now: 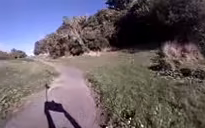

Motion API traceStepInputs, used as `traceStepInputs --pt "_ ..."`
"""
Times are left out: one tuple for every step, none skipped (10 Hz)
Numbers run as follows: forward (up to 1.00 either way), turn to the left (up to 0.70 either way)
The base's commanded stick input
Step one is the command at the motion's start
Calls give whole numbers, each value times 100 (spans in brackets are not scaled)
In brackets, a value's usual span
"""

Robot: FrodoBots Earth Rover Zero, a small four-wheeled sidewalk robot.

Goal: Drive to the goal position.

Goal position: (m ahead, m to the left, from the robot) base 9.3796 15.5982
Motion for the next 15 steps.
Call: traceStepInputs --pt "100 1" --pt "100 1" --pt "100 18" --pt "100 40" --pt "100 41" --pt "100 41" --pt "100 32" --pt "100 7" --pt "100 1" --pt "100 1" --pt "100 1" --pt "100 1" --pt "100 5" --pt "100 21" --pt "100 34"
